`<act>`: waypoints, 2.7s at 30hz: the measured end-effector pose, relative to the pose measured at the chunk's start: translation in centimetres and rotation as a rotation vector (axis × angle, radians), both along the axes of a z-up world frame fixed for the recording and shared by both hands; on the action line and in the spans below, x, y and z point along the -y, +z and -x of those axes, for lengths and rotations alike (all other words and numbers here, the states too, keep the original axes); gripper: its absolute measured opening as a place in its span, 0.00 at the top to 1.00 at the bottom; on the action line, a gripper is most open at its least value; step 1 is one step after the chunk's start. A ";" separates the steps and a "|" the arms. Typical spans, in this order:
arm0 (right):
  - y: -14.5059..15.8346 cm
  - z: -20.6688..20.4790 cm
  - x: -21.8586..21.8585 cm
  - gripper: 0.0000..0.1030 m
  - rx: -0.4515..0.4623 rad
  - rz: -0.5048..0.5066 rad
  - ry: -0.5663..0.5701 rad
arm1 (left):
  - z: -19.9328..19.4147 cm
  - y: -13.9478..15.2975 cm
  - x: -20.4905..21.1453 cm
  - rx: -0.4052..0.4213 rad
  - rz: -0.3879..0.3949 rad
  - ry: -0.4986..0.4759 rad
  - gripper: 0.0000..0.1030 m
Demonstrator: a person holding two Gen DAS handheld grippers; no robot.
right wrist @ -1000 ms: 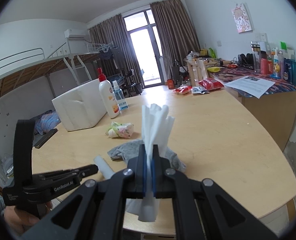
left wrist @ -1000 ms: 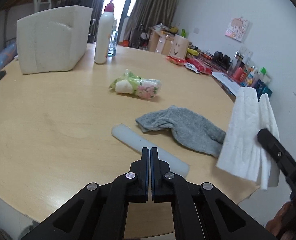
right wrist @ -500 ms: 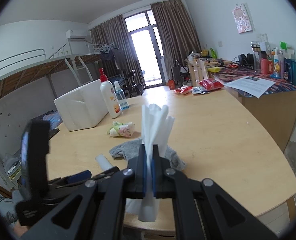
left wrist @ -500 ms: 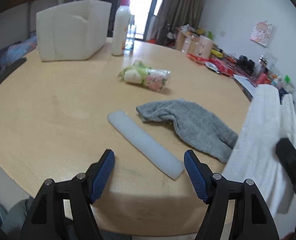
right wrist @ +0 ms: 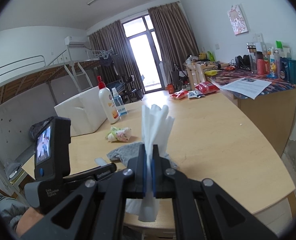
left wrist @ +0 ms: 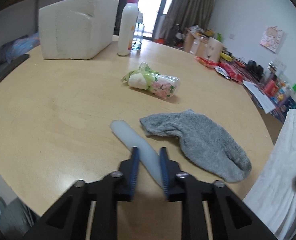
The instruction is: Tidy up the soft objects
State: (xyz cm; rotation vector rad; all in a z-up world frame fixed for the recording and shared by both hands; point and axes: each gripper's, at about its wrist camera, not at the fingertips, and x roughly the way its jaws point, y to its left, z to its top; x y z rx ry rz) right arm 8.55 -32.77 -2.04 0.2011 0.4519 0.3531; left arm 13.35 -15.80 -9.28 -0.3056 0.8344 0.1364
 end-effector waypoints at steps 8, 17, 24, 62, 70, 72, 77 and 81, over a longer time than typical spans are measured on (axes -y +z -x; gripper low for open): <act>-0.2 -0.2 -0.2 0.94 0.003 -0.008 0.005 | 0.7 -0.1 -3.0 0.047 0.027 -0.240 0.94; 0.3 -0.8 -2.1 0.94 0.001 0.007 0.029 | 0.8 1.1 -4.8 0.073 -0.010 -0.351 0.94; 0.4 -1.1 -4.1 0.94 0.006 0.030 0.069 | 1.6 4.1 -7.4 0.233 -0.091 -0.354 0.94; 4.8 -3.3 -19.9 0.94 0.135 0.098 0.283 | 6.3 11.8 -20.7 0.593 -0.271 -0.199 0.94; 4.8 -4.0 -22.5 0.94 0.131 0.101 0.356 | 7.4 11.4 -23.9 0.565 -0.274 -0.139 0.94; 4.7 -4.2 -22.9 0.94 0.129 0.104 0.370 | 7.5 11.2 -24.4 0.555 -0.268 -0.130 0.94; 5.1 -4.9 -23.8 0.94 0.121 0.113 0.381 | 7.1 11.3 -24.8 0.547 -0.263 -0.124 0.94; 5.8 -5.2 -24.4 0.94 0.128 0.114 0.388 | 6.6 12.0 -24.6 0.558 -0.267 -0.128 0.94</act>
